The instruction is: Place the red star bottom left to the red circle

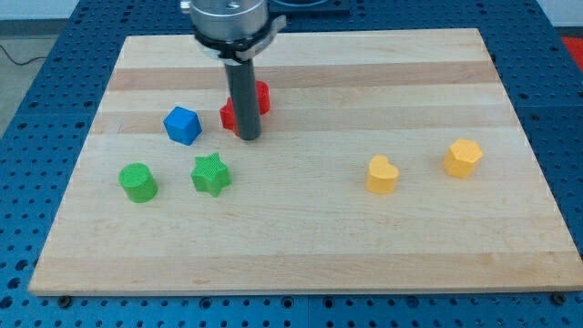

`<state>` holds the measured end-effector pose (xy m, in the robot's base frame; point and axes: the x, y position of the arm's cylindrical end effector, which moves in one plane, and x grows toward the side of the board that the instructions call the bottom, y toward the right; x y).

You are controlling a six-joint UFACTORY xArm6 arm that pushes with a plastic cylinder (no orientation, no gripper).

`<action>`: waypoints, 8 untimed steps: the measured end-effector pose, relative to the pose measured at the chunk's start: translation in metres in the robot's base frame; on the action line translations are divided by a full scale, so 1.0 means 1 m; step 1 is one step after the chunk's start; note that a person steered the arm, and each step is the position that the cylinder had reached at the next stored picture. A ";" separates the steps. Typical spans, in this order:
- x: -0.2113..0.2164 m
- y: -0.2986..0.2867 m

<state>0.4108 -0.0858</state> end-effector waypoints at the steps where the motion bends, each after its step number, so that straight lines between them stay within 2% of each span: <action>1: 0.010 -0.001; 2: 0.012 0.040; 3: 0.004 0.114; 4: -0.037 0.182; 5: -0.103 0.198; 6: -0.144 0.140; 7: -0.149 0.062; 8: -0.137 -0.010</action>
